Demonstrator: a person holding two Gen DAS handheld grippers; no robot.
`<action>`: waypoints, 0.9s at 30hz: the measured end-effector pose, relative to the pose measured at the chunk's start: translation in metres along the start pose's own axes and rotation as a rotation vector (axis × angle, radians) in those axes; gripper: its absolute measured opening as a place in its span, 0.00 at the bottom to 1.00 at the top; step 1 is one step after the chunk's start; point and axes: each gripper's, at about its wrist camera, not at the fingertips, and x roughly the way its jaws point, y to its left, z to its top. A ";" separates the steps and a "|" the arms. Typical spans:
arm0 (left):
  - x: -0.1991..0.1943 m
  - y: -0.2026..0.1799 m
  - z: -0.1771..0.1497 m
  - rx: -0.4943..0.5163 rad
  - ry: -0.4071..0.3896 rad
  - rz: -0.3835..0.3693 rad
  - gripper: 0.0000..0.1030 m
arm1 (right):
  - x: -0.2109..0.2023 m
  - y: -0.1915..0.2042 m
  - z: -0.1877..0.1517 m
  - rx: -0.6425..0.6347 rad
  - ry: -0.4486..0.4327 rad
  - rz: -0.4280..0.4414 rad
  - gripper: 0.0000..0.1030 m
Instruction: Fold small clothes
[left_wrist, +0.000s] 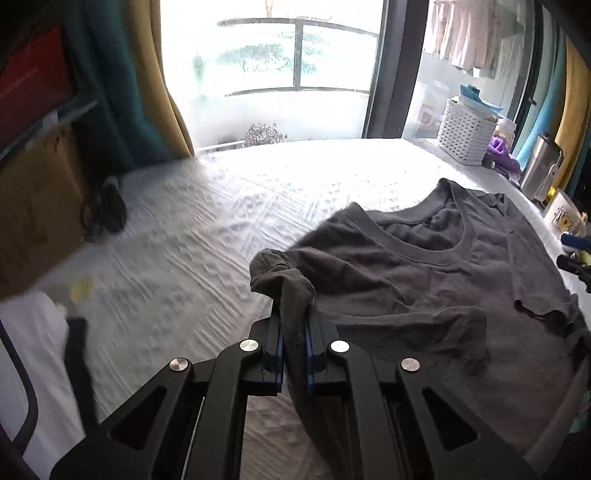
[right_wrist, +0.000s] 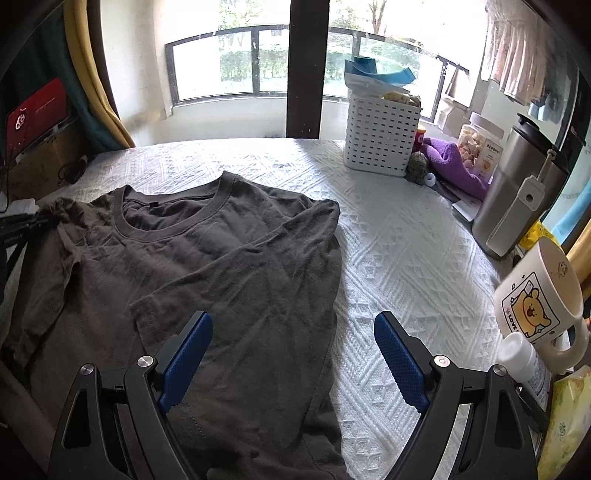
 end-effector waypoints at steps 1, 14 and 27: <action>0.001 0.001 0.001 0.014 -0.001 0.009 0.07 | 0.000 0.002 0.001 -0.003 -0.002 0.001 0.88; 0.024 -0.007 0.010 0.173 0.068 0.138 0.07 | -0.015 0.010 -0.006 -0.008 -0.016 -0.007 0.88; -0.011 0.021 -0.015 -0.019 0.079 0.061 0.46 | -0.015 -0.008 -0.011 0.029 -0.017 -0.018 0.88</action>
